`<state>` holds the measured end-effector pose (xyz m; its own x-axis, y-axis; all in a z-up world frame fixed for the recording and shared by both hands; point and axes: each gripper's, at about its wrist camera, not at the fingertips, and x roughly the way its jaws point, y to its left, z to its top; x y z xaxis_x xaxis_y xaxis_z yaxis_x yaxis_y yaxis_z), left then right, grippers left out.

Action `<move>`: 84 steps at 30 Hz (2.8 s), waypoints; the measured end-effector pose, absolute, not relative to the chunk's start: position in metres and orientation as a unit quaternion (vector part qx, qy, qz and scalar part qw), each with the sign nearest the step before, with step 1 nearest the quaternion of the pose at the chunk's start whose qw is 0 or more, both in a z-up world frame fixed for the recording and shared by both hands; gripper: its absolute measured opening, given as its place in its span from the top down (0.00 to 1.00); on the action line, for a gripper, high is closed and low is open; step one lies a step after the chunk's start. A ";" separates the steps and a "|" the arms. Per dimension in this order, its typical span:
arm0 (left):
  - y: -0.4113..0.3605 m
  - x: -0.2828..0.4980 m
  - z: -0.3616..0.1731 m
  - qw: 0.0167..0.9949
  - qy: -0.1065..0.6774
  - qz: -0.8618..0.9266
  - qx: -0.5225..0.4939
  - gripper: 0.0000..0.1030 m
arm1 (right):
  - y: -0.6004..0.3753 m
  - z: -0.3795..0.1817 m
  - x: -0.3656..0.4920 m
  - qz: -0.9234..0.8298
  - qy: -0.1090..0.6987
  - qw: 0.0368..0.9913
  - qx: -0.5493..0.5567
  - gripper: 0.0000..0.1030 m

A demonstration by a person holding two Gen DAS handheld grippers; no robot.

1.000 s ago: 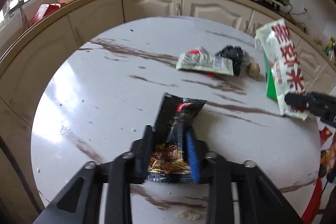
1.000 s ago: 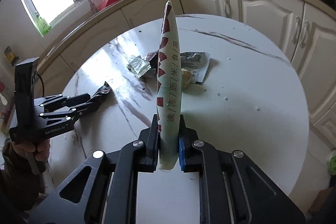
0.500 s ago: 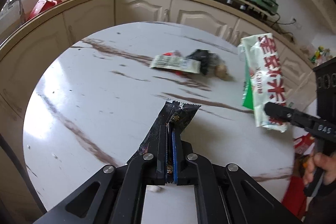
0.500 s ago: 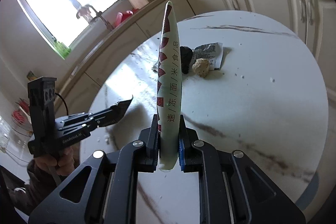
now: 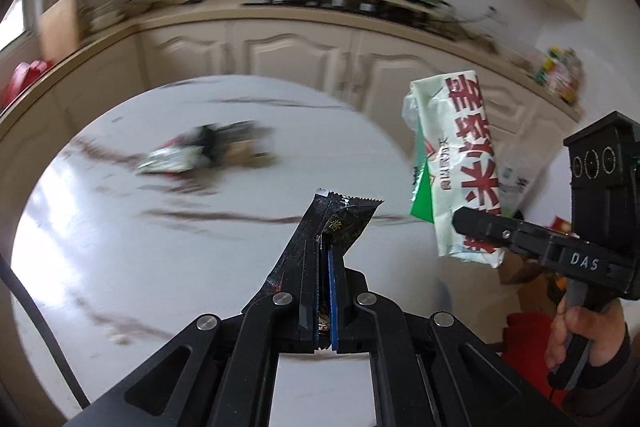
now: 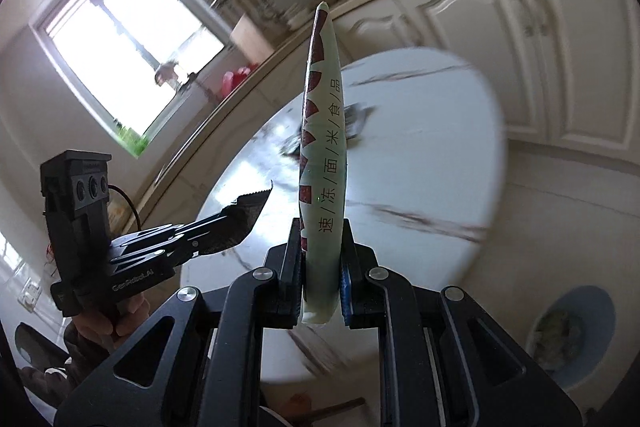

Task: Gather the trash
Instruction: 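Carry wrapper and noodle packet to the blue bin, then move both tools back over the table toward the remaining trash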

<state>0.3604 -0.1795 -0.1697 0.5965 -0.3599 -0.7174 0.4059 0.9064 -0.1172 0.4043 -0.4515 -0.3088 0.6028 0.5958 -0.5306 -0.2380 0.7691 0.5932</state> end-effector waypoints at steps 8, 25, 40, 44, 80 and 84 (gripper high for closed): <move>-0.313 0.353 -0.187 0.861 0.404 -0.301 0.067 1.00 | -0.569 -0.329 0.337 0.132 0.370 0.884 0.254 0.86; -0.486 0.416 -0.331 0.780 0.501 -0.334 0.172 1.00 | -0.692 -0.536 0.317 0.002 0.463 0.814 0.350 0.54; -0.590 0.446 -0.381 0.793 0.479 -0.293 0.236 0.46 | -0.728 -0.498 0.272 -0.062 0.429 0.840 0.327 0.27; -0.574 0.426 -0.352 0.814 0.447 -0.289 0.234 0.46 | -0.713 -0.463 0.271 -0.057 0.406 0.853 0.322 0.22; -0.079 0.309 -0.145 0.955 0.281 -0.089 0.040 0.04 | -0.321 -0.209 0.432 0.121 0.347 0.929 0.032 0.00; -0.079 0.338 -0.152 0.949 0.300 -0.088 0.050 0.04 | -0.304 -0.229 0.469 0.120 0.377 0.918 0.008 0.00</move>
<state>0.3384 -0.0795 -0.1516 0.8049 -0.1364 -0.5775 0.1961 0.9797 0.0420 0.4694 -0.3044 -0.2285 0.6863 0.2268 -0.6910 -0.2151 0.9709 0.1050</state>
